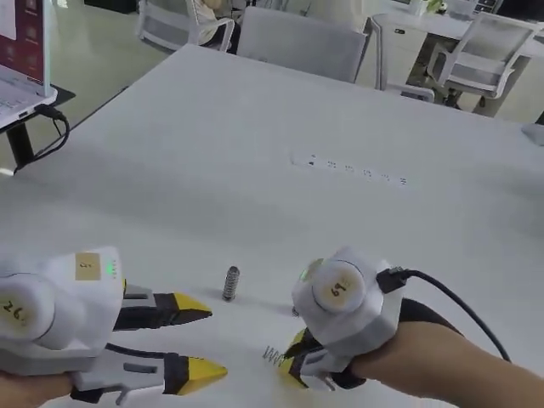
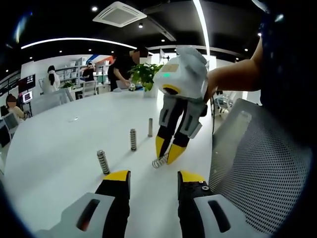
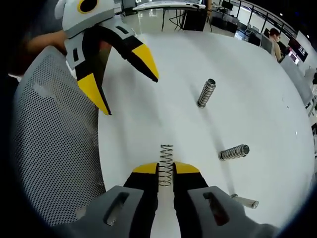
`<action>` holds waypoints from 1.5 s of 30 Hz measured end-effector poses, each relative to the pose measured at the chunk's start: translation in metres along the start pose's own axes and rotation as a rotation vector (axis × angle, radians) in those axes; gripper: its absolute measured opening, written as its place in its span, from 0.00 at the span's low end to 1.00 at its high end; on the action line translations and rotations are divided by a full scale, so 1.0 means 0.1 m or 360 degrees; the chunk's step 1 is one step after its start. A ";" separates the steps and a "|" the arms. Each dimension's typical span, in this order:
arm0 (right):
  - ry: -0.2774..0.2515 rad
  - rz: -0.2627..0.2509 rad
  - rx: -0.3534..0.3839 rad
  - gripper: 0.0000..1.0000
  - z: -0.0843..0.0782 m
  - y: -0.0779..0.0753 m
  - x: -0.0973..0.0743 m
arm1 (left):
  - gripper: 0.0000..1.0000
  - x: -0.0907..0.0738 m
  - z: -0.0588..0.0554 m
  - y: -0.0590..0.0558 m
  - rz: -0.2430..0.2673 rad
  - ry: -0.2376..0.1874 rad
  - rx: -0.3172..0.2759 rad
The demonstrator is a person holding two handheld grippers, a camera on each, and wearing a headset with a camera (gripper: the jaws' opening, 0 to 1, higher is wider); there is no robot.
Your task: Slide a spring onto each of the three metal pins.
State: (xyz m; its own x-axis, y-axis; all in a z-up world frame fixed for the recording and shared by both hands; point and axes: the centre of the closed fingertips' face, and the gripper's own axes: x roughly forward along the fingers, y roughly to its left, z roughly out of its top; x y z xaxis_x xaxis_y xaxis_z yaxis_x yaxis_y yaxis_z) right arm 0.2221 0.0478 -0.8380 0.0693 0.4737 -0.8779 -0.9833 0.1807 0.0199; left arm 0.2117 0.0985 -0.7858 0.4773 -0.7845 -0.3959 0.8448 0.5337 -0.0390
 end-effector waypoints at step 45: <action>0.0006 0.0231 -0.0545 0.08 0.34 0.38 -0.29 | 0.06 0.19 0.08 -0.31 -0.0244 0.0048 0.0100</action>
State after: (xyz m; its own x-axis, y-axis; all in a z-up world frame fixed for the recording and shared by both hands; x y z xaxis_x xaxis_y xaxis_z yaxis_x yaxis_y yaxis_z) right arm 0.1884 0.0704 -0.7949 -0.0747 0.4699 -0.8795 -0.9822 -0.1870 -0.0165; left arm 0.1964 0.0640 -0.7843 0.3348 -0.8449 -0.4171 0.9212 0.3867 -0.0439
